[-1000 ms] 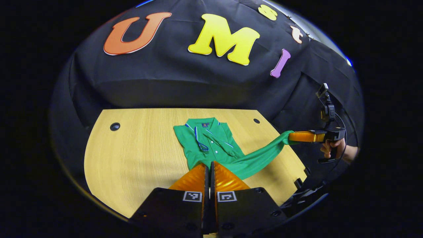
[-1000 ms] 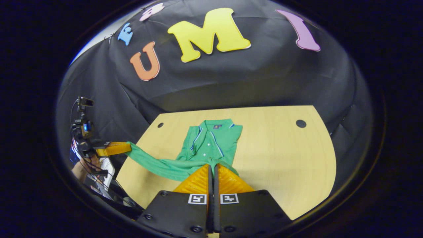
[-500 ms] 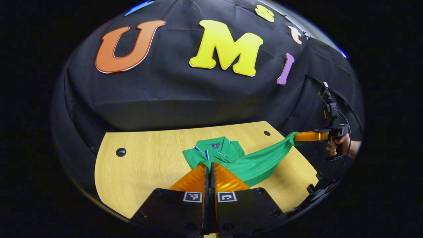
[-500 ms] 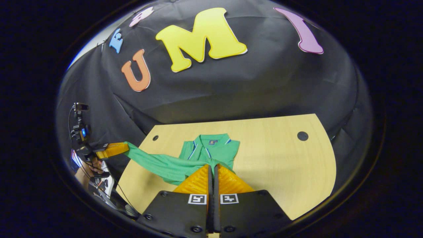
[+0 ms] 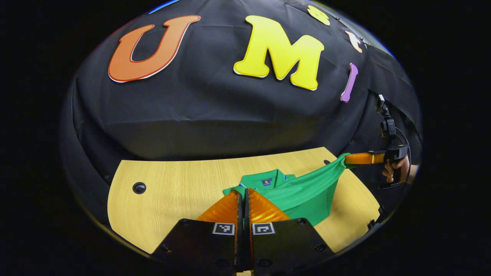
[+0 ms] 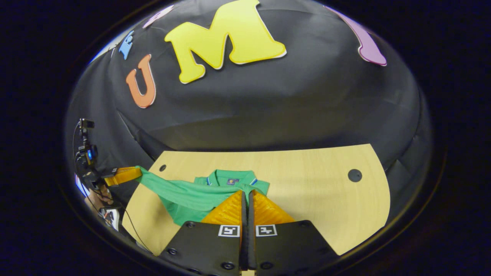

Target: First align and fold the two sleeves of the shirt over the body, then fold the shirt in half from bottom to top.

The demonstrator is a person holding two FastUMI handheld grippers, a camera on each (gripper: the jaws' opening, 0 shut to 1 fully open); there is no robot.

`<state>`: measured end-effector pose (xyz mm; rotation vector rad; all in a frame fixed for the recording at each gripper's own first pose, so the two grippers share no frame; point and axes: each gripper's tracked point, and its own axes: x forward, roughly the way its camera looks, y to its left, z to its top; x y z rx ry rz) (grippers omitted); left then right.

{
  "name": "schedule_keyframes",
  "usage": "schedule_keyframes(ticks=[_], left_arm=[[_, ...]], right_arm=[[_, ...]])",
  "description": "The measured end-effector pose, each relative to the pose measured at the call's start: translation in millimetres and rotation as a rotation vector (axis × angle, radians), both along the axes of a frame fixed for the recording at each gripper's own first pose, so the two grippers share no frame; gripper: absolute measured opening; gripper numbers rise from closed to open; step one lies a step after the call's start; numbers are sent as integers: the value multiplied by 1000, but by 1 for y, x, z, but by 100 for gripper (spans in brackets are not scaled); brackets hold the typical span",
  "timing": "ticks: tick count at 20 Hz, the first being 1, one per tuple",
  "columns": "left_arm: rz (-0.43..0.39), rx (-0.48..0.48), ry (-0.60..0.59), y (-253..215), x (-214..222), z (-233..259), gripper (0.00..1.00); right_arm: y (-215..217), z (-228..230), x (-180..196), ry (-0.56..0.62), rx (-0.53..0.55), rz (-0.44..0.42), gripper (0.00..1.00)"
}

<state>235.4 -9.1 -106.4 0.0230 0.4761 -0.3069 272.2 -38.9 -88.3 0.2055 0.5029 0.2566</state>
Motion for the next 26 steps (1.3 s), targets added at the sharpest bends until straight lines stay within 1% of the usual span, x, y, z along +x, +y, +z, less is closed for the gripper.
schedule_keyframes(ticks=[4,8,10,14,16,18,19,20,21,22,23,24,26], left_arm=[[23,0,39,4,30,-40,3],[63,-21,66,5,52,-73,3],[69,-31,95,0,58,-92,3],[94,12,156,1,68,-126,3],[113,26,166,5,70,-133,4],[119,20,170,8,71,-135,5],[136,44,176,13,70,-136,9],[135,70,147,14,68,-123,24],[128,83,109,16,81,-119,43],[122,96,58,15,91,-107,62],[106,95,20,10,95,-98,81],[100,106,-4,8,92,-84,100],[108,122,-31,6,87,-73,99]], right_arm=[[-5,-30,37,31,-15,-34,1],[-2,-65,61,85,-37,-49,1],[-1,-80,72,102,-49,-58,1],[3,-102,87,122,-98,-58,1],[2,-103,89,121,-106,-70,1],[1,-104,91,120,-115,-93,0],[1,-106,89,121,-120,-97,1],[-1,-108,91,123,-130,-103,6],[-3,-109,90,121,-137,-108,9],[-2,-107,93,116,-130,-109,25],[-1,-104,93,105,-126,-118,33],[-1,-100,91,92,-129,-129,47],[-3,-90,86,61,-142,-149,76]])
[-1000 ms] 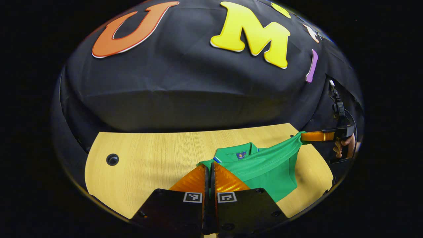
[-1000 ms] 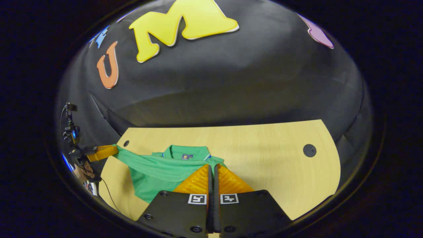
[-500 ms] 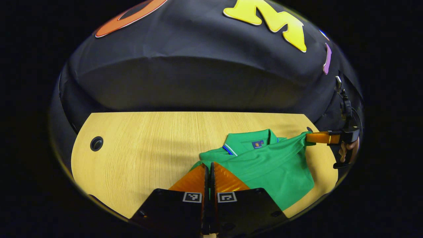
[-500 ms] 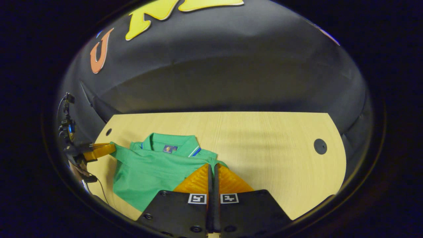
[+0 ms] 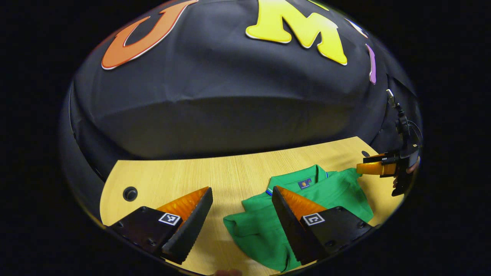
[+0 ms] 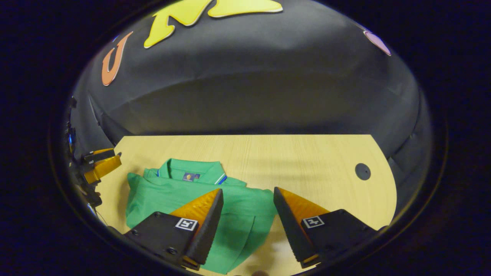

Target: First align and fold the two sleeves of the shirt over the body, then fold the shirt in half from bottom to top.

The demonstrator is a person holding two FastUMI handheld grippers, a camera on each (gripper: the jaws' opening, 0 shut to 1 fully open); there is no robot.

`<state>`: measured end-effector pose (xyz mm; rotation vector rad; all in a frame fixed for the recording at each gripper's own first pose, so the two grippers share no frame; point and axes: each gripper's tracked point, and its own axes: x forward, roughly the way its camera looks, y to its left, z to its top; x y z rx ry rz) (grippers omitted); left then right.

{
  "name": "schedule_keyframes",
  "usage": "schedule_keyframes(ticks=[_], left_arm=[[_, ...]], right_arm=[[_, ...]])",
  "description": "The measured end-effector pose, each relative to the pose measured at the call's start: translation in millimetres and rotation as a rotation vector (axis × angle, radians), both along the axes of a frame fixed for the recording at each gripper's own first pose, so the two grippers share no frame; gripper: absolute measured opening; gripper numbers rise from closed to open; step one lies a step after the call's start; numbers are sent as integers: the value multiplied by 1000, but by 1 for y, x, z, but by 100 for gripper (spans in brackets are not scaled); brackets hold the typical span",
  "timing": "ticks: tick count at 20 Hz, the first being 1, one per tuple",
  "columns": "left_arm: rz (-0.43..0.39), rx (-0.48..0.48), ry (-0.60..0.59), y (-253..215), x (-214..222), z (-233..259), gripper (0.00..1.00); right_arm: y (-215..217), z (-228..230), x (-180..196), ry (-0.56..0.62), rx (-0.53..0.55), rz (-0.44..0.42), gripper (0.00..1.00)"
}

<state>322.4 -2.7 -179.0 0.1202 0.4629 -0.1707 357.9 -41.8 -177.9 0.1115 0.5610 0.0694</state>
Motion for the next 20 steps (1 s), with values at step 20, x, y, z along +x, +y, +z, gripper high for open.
schedule_keyframes(ticks=[20], left_arm=[[50,-55,-146,3,-242,124,99]], right_arm=[[35,91,-214,-223,23,8,97]])
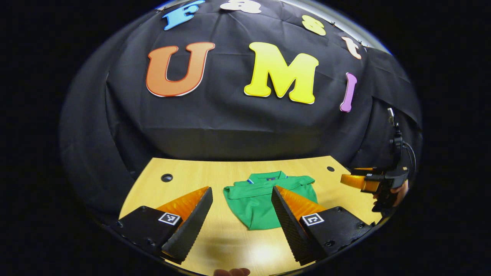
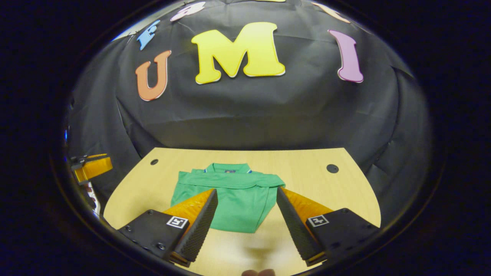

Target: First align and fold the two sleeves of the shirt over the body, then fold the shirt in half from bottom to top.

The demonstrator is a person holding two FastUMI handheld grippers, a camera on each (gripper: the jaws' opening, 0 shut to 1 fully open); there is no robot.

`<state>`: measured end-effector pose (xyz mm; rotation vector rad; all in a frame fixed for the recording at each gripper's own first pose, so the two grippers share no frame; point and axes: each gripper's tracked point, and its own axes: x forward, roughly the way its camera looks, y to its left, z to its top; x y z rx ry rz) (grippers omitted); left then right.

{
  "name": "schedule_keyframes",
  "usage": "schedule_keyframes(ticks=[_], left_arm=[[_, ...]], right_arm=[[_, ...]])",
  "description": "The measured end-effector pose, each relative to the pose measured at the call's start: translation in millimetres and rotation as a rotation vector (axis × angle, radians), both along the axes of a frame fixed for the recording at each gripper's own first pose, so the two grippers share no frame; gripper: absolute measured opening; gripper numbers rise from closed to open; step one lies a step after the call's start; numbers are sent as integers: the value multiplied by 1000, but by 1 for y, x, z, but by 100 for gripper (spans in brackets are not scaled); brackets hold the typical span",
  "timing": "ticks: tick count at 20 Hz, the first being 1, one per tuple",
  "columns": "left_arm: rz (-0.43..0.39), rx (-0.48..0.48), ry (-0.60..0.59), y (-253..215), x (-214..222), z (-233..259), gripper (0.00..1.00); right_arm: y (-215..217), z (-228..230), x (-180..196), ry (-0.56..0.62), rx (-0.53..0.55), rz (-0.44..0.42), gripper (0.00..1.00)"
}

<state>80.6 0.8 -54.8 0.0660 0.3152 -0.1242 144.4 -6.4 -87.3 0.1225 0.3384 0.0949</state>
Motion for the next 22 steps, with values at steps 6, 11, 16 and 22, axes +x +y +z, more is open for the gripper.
schedule_keyframes(ticks=[6,11,16,22], left_arm=[[46,-10,-150,1,-48,33,99],[124,-44,-243,11,-66,60,99],[168,-40,-305,15,-84,76,98],[180,-51,-341,15,-94,89,98]], right_arm=[[28,35,-59,-106,2,-3,97],[38,63,-96,-193,-20,-31,97],[54,71,-129,-238,-46,-26,97],[76,78,-141,-275,-48,7,93]])
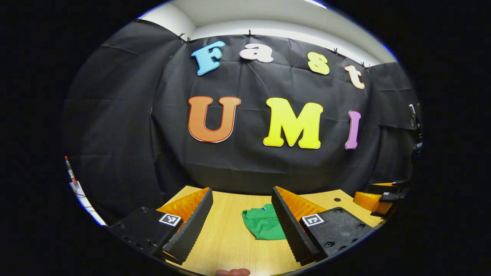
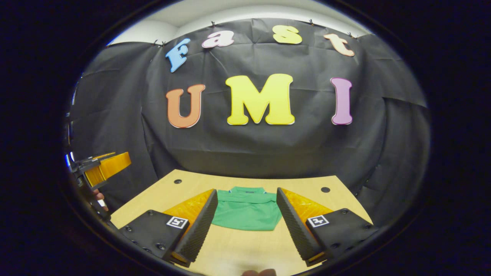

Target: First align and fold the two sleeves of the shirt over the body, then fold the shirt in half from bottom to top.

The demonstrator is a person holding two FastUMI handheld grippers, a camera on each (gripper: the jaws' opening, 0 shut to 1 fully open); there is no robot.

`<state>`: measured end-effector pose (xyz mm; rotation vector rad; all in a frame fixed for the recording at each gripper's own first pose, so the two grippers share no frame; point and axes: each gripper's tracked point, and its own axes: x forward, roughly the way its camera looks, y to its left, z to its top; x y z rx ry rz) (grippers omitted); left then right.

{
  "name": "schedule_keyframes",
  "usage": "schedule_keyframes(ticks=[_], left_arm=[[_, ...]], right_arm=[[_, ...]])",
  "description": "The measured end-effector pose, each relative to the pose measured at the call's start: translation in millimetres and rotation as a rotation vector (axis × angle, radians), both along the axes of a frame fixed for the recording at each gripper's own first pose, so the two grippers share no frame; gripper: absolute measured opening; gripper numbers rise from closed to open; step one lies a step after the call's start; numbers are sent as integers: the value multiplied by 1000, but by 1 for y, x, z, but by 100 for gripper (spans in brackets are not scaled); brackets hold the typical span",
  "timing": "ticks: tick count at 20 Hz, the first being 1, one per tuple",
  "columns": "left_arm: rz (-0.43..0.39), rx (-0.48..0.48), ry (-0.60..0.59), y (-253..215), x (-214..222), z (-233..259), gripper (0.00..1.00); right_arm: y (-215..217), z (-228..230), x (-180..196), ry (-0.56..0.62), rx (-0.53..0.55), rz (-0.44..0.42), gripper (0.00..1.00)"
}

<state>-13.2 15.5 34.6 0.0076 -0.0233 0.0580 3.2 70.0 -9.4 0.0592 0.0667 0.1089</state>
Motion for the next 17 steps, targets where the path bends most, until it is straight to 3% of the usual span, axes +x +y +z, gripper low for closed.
schedule_keyframes(ticks=[1,4,5,17], left_arm=[[-1,5,-2,5,-5,-2,98],[-4,12,-2,8,-14,-2,98],[-3,11,-1,8,-15,-1,98],[-2,12,-1,9,-14,4,98]], right_arm=[[4,1,0,0,-3,8,97],[11,5,1,-9,-9,15,93],[11,6,0,-11,-13,11,97],[10,8,4,-7,-5,-7,97]])
